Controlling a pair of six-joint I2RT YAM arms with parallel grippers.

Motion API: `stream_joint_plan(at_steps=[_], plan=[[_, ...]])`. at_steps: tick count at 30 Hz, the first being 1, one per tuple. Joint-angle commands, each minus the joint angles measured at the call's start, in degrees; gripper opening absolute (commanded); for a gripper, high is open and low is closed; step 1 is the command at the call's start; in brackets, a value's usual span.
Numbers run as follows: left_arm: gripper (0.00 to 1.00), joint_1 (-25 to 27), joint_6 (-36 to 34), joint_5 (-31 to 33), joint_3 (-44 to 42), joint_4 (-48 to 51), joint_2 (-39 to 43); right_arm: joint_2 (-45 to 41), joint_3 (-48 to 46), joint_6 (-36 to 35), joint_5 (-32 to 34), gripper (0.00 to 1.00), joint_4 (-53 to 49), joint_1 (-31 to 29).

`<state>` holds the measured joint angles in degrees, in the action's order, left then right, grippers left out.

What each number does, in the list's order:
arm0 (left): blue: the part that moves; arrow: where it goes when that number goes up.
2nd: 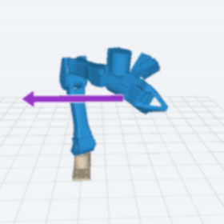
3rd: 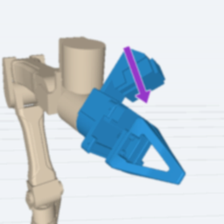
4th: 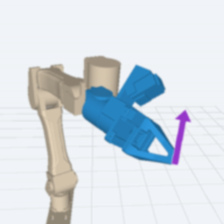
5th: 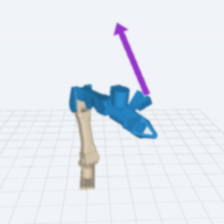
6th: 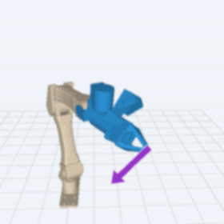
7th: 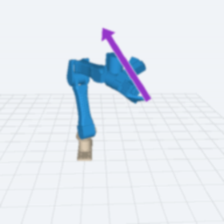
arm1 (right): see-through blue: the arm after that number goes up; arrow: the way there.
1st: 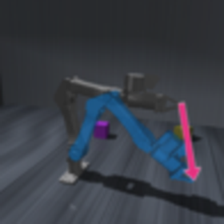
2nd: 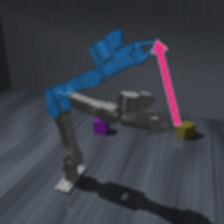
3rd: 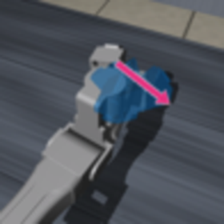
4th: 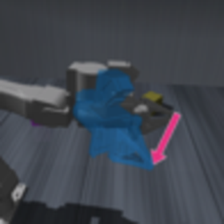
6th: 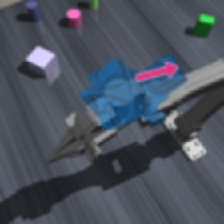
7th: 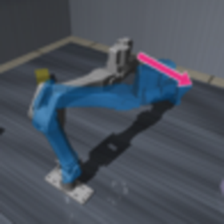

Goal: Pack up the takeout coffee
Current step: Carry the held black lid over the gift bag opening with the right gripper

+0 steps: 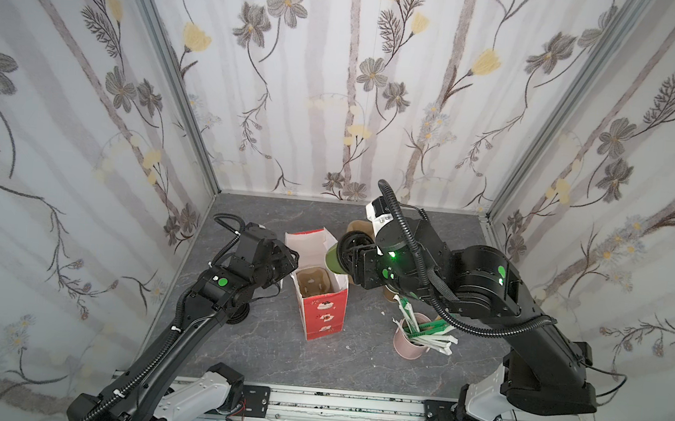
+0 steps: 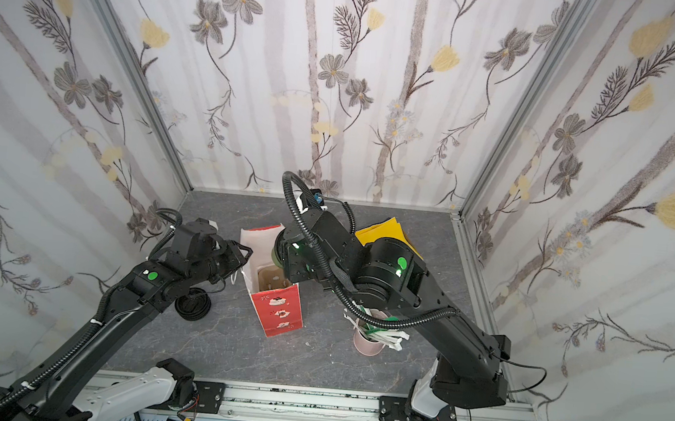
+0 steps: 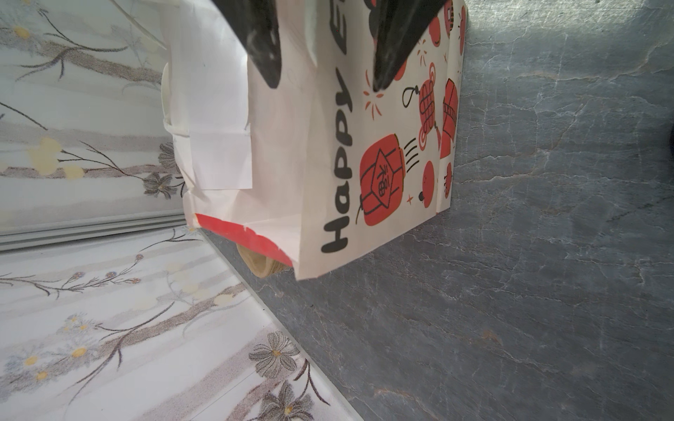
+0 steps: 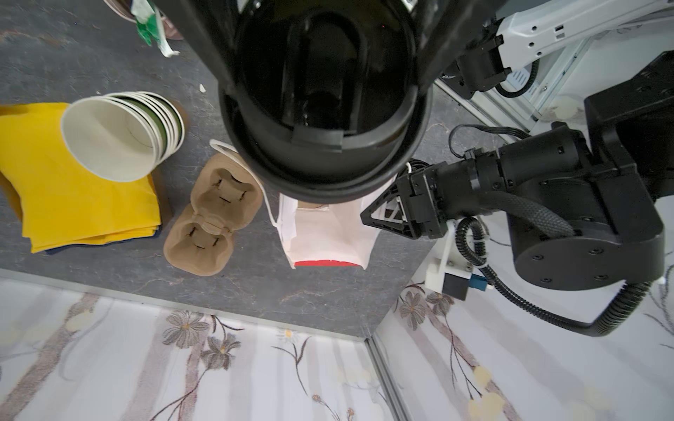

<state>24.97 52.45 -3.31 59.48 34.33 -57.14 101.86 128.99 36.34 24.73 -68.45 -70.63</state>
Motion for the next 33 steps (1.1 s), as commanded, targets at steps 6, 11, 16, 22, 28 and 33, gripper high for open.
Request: stream_joint_plan(at_steps=[6, 11, 16, 22, 28, 33], plan=[[0.48, -0.2, 1.8, 4.1, 1.2, 1.4, 1.7, 6.8, 1.8, 3.9, -0.2, 0.55, 3.2, -0.5], [0.48, -0.5, 1.0, 7.8, 1.3, 3.6, 2.8, 11.0, 3.8, 6.4, 1.0, 0.55, 0.1, -0.3], [0.49, -1.1, 0.2, 7.4, 1.4, 3.9, 3.1, 14.5, 4.8, 9.1, 0.2, 0.53, -3.6, 0.6], [0.51, -1.9, -0.7, 6.3, 1.3, 3.9, 3.3, 17.6, 4.9, 9.0, -2.2, 0.54, -3.7, 1.0], [0.5, -3.5, -0.9, 6.2, 1.7, 4.5, 3.8, 20.1, 5.0, 8.7, -2.8, 0.54, -3.6, 1.7], [0.49, -3.7, -1.8, 8.4, 3.7, 6.7, 3.4, 22.2, 5.0, 9.0, -2.5, 0.54, -5.0, 2.5]])
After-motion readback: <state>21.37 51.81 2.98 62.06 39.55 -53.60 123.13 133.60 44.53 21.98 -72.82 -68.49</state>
